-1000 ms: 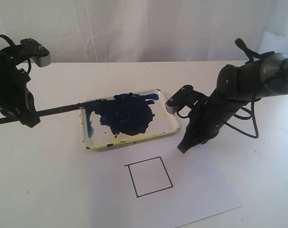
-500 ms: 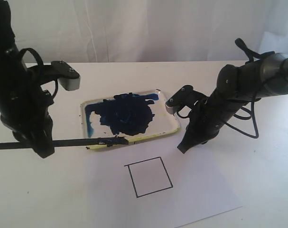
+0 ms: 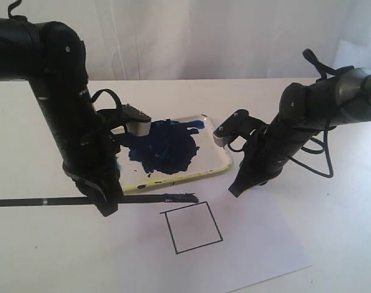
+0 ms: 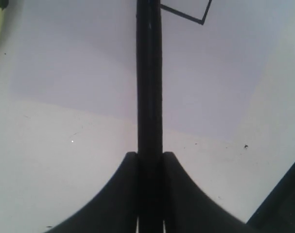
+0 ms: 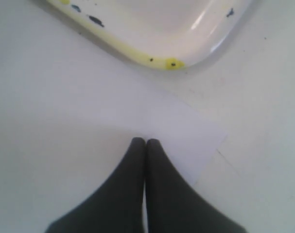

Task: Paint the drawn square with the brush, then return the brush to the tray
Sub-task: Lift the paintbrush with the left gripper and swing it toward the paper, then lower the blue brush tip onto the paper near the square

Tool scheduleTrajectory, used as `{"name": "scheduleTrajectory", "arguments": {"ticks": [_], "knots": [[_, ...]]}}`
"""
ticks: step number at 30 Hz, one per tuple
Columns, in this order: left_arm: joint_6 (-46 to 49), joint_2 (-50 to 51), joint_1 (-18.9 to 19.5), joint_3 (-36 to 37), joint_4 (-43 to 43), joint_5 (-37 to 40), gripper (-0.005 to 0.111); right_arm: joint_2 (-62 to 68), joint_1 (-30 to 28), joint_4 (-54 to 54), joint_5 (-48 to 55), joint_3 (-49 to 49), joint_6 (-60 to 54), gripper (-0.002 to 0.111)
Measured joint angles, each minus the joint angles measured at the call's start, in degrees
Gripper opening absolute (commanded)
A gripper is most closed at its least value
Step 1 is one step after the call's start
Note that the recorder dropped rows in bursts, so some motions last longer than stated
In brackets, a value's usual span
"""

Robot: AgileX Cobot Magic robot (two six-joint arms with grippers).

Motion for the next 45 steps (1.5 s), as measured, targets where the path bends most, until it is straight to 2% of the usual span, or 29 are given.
{"name": "scheduleTrajectory", "arguments": {"ticks": [27,45], "knots": [[4.7,4.6,0.0,0.4,-2.9,-4.4,0.000,0.0,0.0,0.0,0.0,0.0,0.0,0.000],[5.0,5.7,0.0,0.6,-1.6,-3.6,0.000,0.0,0.0,0.0,0.0,0.0,0.0,0.000]]}}
